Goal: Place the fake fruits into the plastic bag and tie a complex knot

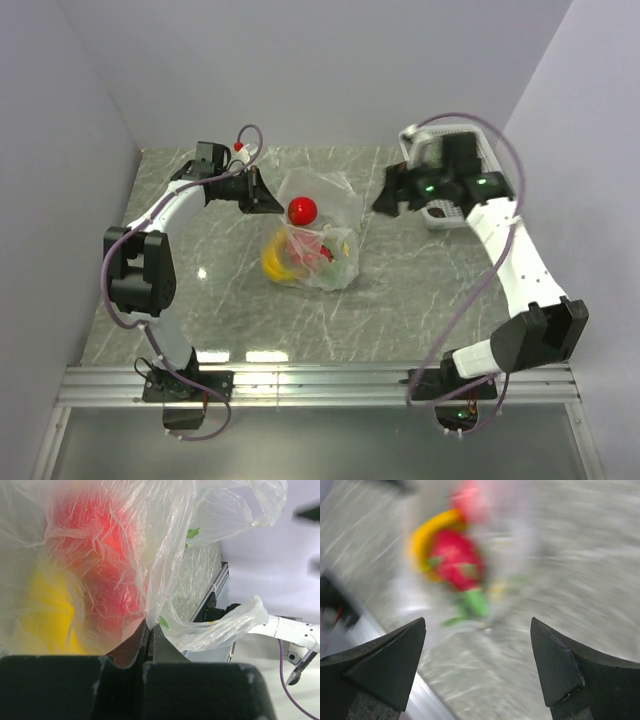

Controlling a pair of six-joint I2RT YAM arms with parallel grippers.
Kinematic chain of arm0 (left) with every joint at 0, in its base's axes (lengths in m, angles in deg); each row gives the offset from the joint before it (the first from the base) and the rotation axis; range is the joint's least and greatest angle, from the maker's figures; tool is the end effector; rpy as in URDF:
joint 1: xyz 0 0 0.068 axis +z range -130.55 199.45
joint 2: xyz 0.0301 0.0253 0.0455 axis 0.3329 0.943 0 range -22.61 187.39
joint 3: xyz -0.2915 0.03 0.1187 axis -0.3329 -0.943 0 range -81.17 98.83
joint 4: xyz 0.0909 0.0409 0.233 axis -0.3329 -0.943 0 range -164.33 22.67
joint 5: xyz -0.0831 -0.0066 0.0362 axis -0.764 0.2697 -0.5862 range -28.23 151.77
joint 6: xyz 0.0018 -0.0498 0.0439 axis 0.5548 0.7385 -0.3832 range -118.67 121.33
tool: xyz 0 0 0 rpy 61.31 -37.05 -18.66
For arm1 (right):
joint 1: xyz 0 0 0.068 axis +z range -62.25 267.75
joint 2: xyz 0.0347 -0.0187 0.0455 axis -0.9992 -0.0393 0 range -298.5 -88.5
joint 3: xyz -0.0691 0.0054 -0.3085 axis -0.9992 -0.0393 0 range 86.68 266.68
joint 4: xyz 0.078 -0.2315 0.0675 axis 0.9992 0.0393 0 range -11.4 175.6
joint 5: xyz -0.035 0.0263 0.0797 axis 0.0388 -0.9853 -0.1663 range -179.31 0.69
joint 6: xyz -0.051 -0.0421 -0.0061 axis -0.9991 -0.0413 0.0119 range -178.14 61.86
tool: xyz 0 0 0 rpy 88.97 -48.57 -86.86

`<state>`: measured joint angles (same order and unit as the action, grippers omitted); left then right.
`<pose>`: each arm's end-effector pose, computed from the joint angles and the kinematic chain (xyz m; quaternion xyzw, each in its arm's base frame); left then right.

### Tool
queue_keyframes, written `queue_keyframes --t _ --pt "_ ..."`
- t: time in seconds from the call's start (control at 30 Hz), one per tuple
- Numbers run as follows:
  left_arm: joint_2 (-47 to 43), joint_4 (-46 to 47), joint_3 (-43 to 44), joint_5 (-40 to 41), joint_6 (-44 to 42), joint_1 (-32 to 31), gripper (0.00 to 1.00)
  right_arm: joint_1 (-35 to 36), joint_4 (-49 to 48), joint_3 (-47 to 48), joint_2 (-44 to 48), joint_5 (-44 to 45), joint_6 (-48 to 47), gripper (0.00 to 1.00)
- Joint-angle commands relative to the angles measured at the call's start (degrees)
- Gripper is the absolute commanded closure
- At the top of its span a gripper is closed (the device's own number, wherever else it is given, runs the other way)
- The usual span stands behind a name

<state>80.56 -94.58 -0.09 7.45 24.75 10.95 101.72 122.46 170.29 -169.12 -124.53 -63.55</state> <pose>0.3894 -0.1013 0.3013 0.0488 0.8478 -0.4966 0.1795 0.2753 0.0998 0.4137 -0.2698 0.8333 0.3040 0.3747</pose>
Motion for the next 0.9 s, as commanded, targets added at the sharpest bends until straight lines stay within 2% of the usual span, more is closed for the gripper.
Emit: queue_keyframes --t 0.0,0.07,0.1,0.2,0.33,0.87 --pt "-0.87 1.23 1.98 -0.78 -0.13 -0.12 1.0 -13.31 3.34 4.44 -2.69 1.02 -1.01 0.11" --pt "-0.87 1.58 1.63 -0.69 0.13 -0.12 1.0 -17.22 5.01 9.95 -7.17 5.58 -1.36 0.14" --pt "-0.78 1.84 1.54 -0.69 0.13 -0.12 1.0 -19.32 6.23 12.08 -9.18 10.65 -1.36 0.19" --pt "-1.05 2.28 1.01 -0.61 0.49 -0.12 1.0 -21.18 9.56 19.81 -17.8 18.48 -1.27 0.27" --pt "-1.57 2.11 0.57 -0.26 -0.04 -0.12 1.0 -22.06 12.13 26.24 -28.34 22.47 -1.18 0.3" --pt "-0.08 1.23 1.71 -0.17 -0.57 -0.12 1.0 -20.22 3.87 21.5 -42.07 29.77 2.33 0.29"
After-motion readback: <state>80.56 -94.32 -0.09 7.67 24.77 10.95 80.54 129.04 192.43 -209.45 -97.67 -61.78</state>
